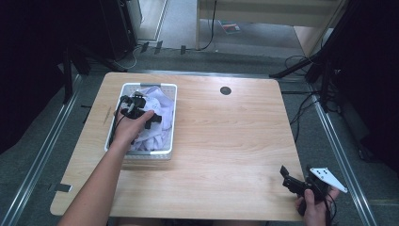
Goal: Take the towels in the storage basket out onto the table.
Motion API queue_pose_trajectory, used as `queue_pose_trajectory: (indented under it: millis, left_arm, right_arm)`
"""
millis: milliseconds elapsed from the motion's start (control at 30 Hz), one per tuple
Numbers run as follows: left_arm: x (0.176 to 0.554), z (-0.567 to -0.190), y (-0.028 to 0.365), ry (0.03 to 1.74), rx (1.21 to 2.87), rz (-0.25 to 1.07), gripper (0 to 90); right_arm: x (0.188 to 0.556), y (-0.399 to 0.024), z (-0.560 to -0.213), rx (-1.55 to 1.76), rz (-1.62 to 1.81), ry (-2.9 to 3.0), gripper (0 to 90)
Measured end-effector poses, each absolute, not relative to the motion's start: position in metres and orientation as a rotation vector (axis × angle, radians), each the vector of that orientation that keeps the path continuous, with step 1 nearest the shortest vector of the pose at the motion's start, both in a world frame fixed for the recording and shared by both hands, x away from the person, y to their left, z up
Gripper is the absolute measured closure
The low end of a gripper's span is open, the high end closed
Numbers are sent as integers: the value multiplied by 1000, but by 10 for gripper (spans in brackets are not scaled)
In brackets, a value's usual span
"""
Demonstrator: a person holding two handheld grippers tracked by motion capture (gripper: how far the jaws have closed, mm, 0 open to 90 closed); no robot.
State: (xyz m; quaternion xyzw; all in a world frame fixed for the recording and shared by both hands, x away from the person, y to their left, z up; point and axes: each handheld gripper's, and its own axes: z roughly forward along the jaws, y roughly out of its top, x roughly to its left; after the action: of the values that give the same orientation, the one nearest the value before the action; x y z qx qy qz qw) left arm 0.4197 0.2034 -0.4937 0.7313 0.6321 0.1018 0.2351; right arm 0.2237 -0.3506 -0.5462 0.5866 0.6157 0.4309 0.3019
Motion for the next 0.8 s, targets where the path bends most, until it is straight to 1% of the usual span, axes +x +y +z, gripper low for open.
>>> queue_pose_trajectory:
  millis: [100,233,267,400,667,733,767,800]
  left_arm:
    - [422,-498,202,1754,2008,278,0]
    - [426,-508,198,1780,2051,261,0]
    - [427,-514,194,1788,2087,278,0]
    - [428,-521,187,1792,2147,321,0]
    - [429,-523,187,1799,2148,312,3]
    - [429,-522,187,1800,2153,312,18]
    - [428,-520,186,1781,2165,315,51]
    - [428,-520,186,1781,2165,315,122]
  right_arm:
    - [224,-351,-546,1555,1145,1632,6]
    - [224,-351,-546,1555,1144,1633,6]
    - [224,-351,-546,1555,1144,1633,6]
    - [224,-351,-546,1557,1144,1632,6]
    - [224,-351,-546,1556,1147,1632,6]
    - [224,-351,-546,1558,1148,1630,6]
    - [223,-351,-546,1557,1147,1631,6]
    - [223,-351,-546,1557,1147,1631,6]
